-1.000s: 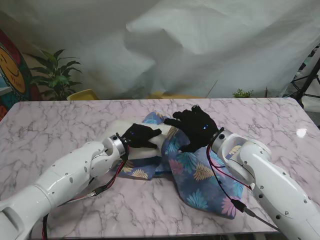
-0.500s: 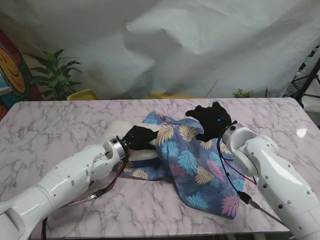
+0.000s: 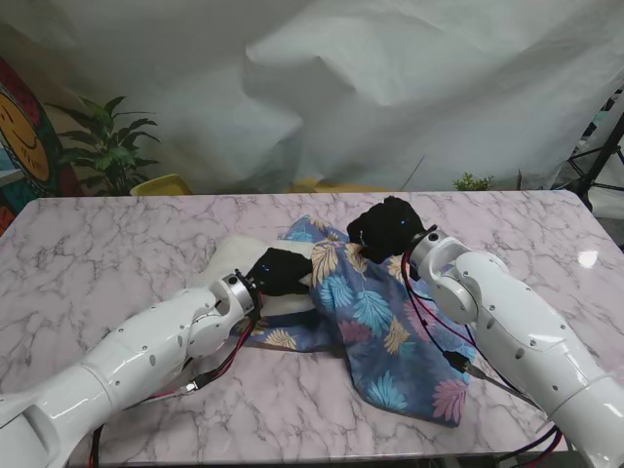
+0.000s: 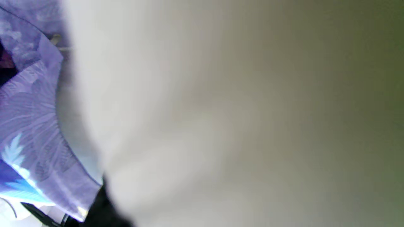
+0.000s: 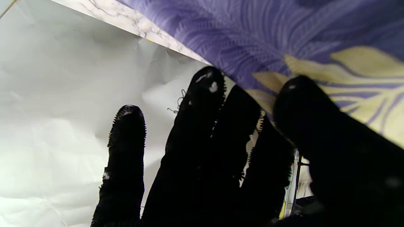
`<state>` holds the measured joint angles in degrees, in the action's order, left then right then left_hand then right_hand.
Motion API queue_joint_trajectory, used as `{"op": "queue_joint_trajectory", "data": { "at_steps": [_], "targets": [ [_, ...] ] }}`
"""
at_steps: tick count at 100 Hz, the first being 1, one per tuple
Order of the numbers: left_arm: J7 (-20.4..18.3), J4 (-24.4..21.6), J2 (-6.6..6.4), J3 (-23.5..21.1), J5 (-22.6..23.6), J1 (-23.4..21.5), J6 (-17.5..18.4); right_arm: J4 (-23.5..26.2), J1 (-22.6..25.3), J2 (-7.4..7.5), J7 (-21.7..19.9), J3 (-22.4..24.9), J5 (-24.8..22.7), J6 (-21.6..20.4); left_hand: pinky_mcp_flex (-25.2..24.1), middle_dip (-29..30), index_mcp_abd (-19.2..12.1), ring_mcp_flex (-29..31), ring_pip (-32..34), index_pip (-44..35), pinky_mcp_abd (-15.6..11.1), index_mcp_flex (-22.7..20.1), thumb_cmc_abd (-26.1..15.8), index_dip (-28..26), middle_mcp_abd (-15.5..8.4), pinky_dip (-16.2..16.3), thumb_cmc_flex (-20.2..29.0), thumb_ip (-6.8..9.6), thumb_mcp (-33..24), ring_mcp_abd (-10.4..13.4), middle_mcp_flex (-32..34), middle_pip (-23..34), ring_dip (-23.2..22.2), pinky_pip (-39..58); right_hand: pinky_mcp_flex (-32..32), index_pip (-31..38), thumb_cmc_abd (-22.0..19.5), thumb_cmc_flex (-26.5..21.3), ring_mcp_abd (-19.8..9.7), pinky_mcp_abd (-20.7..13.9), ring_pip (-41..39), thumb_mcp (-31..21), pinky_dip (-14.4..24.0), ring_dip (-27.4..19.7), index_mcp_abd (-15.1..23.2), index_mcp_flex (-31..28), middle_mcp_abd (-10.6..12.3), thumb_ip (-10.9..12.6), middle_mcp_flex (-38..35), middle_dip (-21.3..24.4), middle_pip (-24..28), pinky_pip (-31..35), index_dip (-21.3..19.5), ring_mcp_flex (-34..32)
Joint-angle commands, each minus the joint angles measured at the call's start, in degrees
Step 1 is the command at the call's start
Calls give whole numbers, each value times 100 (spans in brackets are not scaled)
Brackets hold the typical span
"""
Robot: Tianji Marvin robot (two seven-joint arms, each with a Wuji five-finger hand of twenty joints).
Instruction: Put a pillowcase on a pillow
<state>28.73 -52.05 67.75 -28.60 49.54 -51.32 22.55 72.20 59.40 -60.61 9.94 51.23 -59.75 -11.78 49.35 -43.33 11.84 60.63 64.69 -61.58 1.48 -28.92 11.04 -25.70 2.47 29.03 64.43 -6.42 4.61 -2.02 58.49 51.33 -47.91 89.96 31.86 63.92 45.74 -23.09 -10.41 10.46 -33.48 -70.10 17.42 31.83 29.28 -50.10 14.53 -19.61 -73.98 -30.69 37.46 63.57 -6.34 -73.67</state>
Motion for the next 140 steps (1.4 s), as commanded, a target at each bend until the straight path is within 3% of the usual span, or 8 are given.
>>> {"op": "queue_joint_trajectory", "data": {
  "at_steps": [1,32,53,64,87,98,109,140],
  "targets": [
    [-109,-75,96,96,-18,38,-85,155,-27,-121,135,-35,-16,98,412,-15,-193,488,863,-205,-640,-133,-553,60,-433,102,498,410,-379,438,579,605,-52,1007,84,300,-156,-190,-57,10,-401,-455,124,176,722,-163,-83,-12,-269,-199,39,125,-311,-250],
    [-298,67,236,452,-168,236,-324,584,92,-282,674,-117,39,542,426,-16,-206,490,873,-198,-667,-143,-538,65,-434,81,497,414,-387,448,581,601,-40,1028,265,397,-401,-305,-49,43,-624,-596,95,196,472,130,-219,-29,-84,-512,234,133,-854,-229],
    [-58,113,322,312,-299,75,-314,262,-80,-262,323,-361,161,659,-171,160,-217,-156,241,194,-575,150,-548,112,-282,19,-5,398,-369,222,17,64,5,452,223,382,-437,-383,-18,46,-519,-482,73,146,371,164,-264,-4,-14,-517,250,116,-847,-220],
    [-366,-252,148,58,-229,-87,-374,-129,-228,-247,250,-548,253,577,-1762,631,30,-1773,-1409,1422,-199,880,-1034,-284,179,139,-1391,420,-327,-345,-1472,-1111,149,-1224,215,390,-422,-388,-25,23,-508,-487,73,142,389,152,-260,9,-17,-496,257,122,-832,-227],
    [-2950,-1975,-627,-694,381,-527,-878,-435,-285,-215,231,-625,293,499,-4872,2676,723,-5553,-5137,4942,530,1857,-1155,490,1270,-581,-2814,433,-283,-1401,-4925,-4244,2478,-5616,171,420,-388,-390,-18,32,-486,-514,65,137,406,149,-245,10,-9,-469,282,114,-814,-224],
    [-3740,-2394,-773,-945,458,-630,-918,-391,-209,-192,198,-517,255,535,-5236,3490,1302,-6021,-6388,6099,620,2065,-1088,929,1610,-1252,-2983,422,-278,-1547,-5378,-5233,3274,-7365,168,429,-375,-391,-20,35,-481,-526,64,138,418,142,-248,10,-9,-461,291,118,-807,-226],
    [-3702,-2494,-796,-1154,611,-726,-915,-326,-112,-174,146,-381,237,569,-5302,4276,1515,-6100,-6578,6361,672,2075,-922,1808,1798,-1187,-3087,415,-282,-1643,-5479,-5355,4047,-8284,158,438,-367,-397,-10,37,-477,-536,61,139,425,136,-251,9,-9,-452,297,118,-803,-225],
    [-4047,-3168,-919,-2602,999,-1545,-685,-208,77,-145,28,-123,225,650,-5296,4274,1171,-6164,-6685,6473,734,2093,-792,2684,1853,-1286,-3349,320,-228,-1661,-5482,-5362,4608,-8882,138,445,-364,-400,-6,52,-464,-542,55,141,429,133,-247,8,-8,-439,307,115,-792,-218]
  ]
}}
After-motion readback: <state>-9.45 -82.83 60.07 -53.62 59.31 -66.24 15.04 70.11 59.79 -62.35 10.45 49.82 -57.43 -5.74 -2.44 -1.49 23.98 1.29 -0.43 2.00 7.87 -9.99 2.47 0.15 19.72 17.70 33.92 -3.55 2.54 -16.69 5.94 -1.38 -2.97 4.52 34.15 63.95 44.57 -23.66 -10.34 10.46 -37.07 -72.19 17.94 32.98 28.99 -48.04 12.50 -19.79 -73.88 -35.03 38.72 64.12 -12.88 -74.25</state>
